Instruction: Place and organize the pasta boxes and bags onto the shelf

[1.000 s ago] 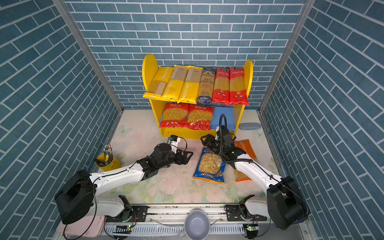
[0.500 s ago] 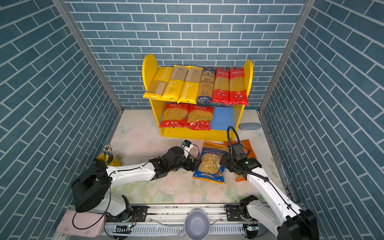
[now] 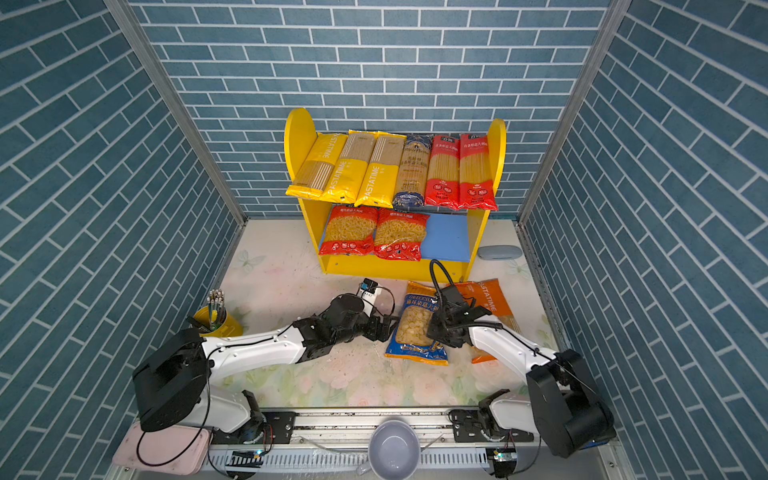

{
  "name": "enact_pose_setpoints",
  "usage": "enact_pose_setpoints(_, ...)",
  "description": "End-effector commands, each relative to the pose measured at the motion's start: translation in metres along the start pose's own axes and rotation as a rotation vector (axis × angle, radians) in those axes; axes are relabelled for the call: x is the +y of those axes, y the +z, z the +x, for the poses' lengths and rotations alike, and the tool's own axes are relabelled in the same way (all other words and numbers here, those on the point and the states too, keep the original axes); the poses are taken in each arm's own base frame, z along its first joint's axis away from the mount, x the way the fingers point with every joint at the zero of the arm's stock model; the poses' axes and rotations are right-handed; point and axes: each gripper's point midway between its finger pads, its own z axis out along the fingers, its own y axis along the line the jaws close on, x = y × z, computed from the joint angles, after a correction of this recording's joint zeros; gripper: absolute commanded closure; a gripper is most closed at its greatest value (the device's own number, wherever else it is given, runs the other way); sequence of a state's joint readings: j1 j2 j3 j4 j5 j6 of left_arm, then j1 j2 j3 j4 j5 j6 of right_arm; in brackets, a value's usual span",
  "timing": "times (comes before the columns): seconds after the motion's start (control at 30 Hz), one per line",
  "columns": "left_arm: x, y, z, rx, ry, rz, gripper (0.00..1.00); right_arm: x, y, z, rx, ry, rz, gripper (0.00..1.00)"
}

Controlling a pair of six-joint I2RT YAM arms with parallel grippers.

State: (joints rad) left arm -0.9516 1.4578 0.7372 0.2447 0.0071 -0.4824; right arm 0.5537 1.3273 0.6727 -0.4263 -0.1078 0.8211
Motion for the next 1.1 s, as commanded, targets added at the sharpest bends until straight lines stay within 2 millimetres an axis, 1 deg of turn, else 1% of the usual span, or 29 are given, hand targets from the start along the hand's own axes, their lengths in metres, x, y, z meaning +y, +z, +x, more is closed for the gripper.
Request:
enact_pose_setpoints(0.0,0.002,-0.009,-0.005,-0.038,0.007,-0.014,0.08,0.040,0.012,-0.002,0.006,-0.097,-0.056,0.62)
enact_pose_setpoints(0.13,0.002,-0.014,-0.008,-0.055,0.017,-0.017,0.08,0.084,0.029,0.000,0.022,-0.148,-0.113,0.63)
enact_pose_setpoints(0.23,0.002,-0.017,-0.011,-0.061,0.026,-0.018,0.08,0.118,0.041,0.005,0.048,-0.195,-0.155,0.63)
enact_pose_setpoints(0.3,0.002,-0.018,-0.013,-0.071,0.025,-0.020,0.08,0.135,0.047,0.009,0.070,-0.219,-0.180,0.63)
enact_pose_setpoints(0.33,0.006,-0.018,-0.006,-0.056,0.029,-0.031,0.08,0.141,0.049,0.011,0.082,-0.222,-0.199,0.62)
enact_pose_setpoints(0.4,0.008,-0.019,-0.005,-0.055,0.031,-0.037,0.08,0.150,0.046,0.012,0.086,-0.215,-0.252,0.60)
enact_pose_setpoints(0.5,0.008,-0.020,-0.005,-0.061,0.033,-0.036,0.08,0.151,0.033,0.006,0.063,-0.207,-0.288,0.55)
enact_pose_setpoints(0.57,0.007,-0.020,-0.005,-0.063,0.037,-0.031,0.08,0.145,0.022,0.001,0.046,-0.194,-0.298,0.52)
enact_pose_setpoints(0.67,0.003,-0.018,-0.009,-0.072,0.044,-0.014,0.08,0.124,0.006,-0.004,0.025,-0.166,-0.286,0.49)
enact_pose_setpoints(0.77,-0.003,-0.017,-0.012,-0.082,0.052,0.013,0.08,0.091,-0.010,-0.007,0.006,-0.146,-0.222,0.49)
enact_pose_setpoints(0.83,-0.007,-0.015,-0.013,-0.082,0.058,0.032,0.08,0.064,-0.022,-0.009,-0.010,-0.124,-0.175,0.49)
enact_pose_setpoints(0.9,-0.010,-0.011,-0.009,-0.067,0.066,0.043,0.08,0.039,-0.033,-0.013,-0.034,-0.097,-0.127,0.48)
enact_pose_setpoints(0.93,-0.010,-0.009,-0.006,-0.055,0.071,0.047,0.08,0.027,-0.039,-0.016,-0.050,-0.084,-0.105,0.48)
enact_pose_setpoints(1.0,-0.019,-0.005,-0.010,-0.053,0.086,0.064,0.08,0.005,-0.050,-0.022,-0.079,-0.062,-0.057,0.48)
enact_pose_setpoints(1.07,-0.026,0.000,-0.007,-0.033,0.105,0.074,0.08,-0.012,-0.060,-0.030,-0.116,-0.037,-0.024,0.48)
